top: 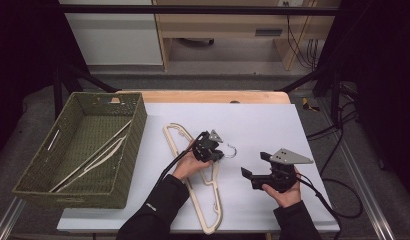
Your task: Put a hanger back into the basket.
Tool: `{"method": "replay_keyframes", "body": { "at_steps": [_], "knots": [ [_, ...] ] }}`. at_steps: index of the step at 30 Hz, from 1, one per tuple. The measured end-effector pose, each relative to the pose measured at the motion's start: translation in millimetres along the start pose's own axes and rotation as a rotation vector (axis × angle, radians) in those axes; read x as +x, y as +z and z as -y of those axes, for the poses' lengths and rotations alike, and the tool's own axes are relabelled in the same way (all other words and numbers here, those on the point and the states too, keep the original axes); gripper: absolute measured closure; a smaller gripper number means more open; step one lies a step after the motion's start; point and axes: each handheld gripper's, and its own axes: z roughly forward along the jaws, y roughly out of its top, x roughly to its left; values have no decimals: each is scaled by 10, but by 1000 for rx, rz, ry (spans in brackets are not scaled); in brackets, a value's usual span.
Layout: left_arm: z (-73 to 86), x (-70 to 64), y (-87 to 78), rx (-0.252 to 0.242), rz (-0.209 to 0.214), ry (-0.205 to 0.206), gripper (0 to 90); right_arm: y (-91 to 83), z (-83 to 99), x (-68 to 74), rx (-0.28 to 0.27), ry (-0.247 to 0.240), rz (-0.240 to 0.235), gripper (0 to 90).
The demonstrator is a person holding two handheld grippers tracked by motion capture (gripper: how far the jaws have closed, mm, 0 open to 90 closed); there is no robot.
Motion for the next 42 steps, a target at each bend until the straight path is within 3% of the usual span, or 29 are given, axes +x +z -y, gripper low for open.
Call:
{"method": "replay_keyframes", "body": {
  "at_steps": [7, 18, 19, 25, 30, 33, 34, 36, 42],
  "knots": [
    [-16, -3, -91, -4, -5, 20, 883, 49, 23, 19, 16, 8, -27, 125],
    [-33, -93, -517, -134, -28, 26, 886, 193, 54, 103, 35, 40, -105, 165],
    [-34, -89, -555, -125, -33, 46, 886, 223, 56, 123, 40, 37, -115, 171],
    [-7, -138, -710, -157, -49, 62, 886, 398, 36, 241, 66, 46, -164, 194],
    [12, -157, -785, -184, -54, 55, 886, 609, 6, 337, 97, 52, -203, 222],
    [15, -165, -815, -190, -60, 60, 886, 757, 8, 398, 122, 83, -216, 252],
    [18, -168, -827, -193, -63, 62, 886, 795, 16, 392, 128, 66, -211, 262],
    [27, -172, -842, -199, -64, 61, 886, 876, 30, 404, 150, 83, -222, 300],
    [42, -174, -890, -208, -66, 63, 886, 1060, 35, 424, 173, 128, -242, 469]
  ]
}}
